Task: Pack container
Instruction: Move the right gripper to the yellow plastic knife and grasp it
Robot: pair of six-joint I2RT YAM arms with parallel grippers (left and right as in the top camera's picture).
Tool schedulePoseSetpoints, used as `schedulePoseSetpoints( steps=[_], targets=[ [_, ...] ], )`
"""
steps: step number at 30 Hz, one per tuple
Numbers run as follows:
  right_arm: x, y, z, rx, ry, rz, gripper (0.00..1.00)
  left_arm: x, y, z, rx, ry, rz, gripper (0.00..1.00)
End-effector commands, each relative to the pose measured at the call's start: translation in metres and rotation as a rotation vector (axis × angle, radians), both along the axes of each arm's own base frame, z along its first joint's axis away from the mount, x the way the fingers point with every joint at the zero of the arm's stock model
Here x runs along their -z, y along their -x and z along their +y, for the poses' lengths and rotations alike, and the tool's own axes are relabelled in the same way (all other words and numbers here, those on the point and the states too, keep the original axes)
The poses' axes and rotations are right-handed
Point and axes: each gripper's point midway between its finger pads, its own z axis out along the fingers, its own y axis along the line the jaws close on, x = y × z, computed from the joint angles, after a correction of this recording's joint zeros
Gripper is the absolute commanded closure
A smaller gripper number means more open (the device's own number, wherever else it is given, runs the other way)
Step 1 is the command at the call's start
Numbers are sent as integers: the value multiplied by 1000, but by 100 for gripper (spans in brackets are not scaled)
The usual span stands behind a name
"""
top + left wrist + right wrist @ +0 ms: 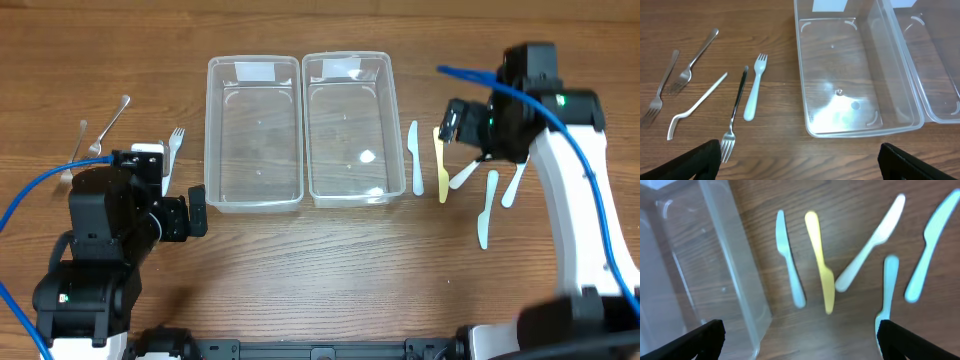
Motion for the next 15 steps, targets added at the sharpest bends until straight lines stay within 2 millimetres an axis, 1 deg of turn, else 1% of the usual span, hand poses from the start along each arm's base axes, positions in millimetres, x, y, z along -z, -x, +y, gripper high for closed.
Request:
schedulePoseSetpoints(
  steps=[1, 4, 7, 12, 15],
  targets=[
    [27, -24, -12, -78, 31, 49, 0, -13, -2, -2, -2, 23, -34, 0],
    [68, -41, -19, -107, 41, 107, 0, -13, -2, -2, -2, 23, -35, 0],
    [97, -54, -20, -172, 56, 126, 0, -13, -2, -2, -1, 23, -34, 0],
    [127, -69, -24, -188, 77, 136, 0, -13, -2, -2, -2, 23, -35, 0],
    [136, -76, -25, -226, 95, 124, 0, -13, -2, -2, -2, 23, -34, 0]
  ],
)
